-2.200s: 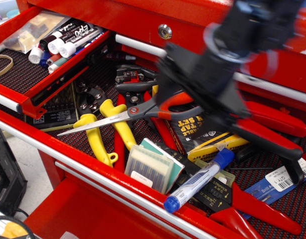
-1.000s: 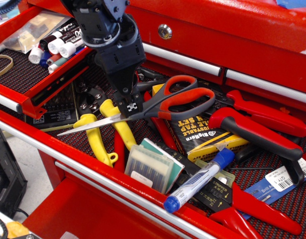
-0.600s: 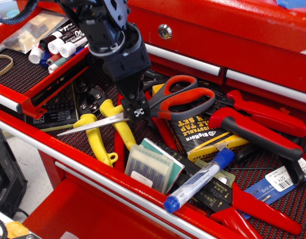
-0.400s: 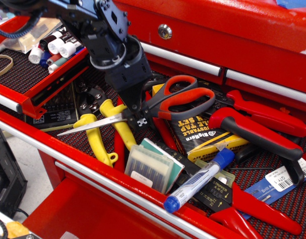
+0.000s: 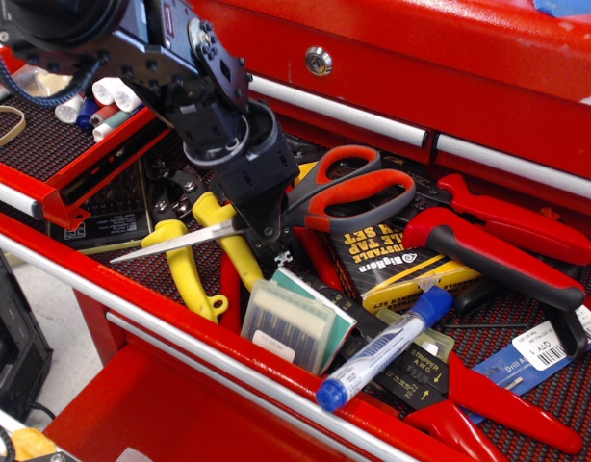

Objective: Pick up scissors and put into drawer

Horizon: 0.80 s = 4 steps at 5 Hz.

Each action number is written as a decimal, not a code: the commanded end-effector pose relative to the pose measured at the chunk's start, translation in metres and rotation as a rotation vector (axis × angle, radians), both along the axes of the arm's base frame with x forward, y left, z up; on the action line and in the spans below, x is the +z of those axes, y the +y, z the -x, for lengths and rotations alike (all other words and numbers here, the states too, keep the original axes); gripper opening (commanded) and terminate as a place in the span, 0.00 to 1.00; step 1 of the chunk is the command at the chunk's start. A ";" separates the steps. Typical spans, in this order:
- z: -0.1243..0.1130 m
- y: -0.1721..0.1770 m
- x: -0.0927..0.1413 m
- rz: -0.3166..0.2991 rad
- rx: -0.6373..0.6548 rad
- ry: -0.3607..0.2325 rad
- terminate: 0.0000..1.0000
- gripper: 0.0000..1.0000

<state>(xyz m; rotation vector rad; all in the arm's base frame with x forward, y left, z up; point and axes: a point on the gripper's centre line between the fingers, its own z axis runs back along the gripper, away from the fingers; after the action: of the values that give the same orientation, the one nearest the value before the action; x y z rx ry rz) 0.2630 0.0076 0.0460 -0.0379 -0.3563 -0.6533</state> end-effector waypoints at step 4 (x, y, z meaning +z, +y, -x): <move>-0.010 0.029 0.094 -0.312 0.032 0.094 0.00 0.00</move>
<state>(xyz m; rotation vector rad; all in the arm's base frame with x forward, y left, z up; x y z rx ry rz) 0.2578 0.0505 0.1252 0.2100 -0.1079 -0.6650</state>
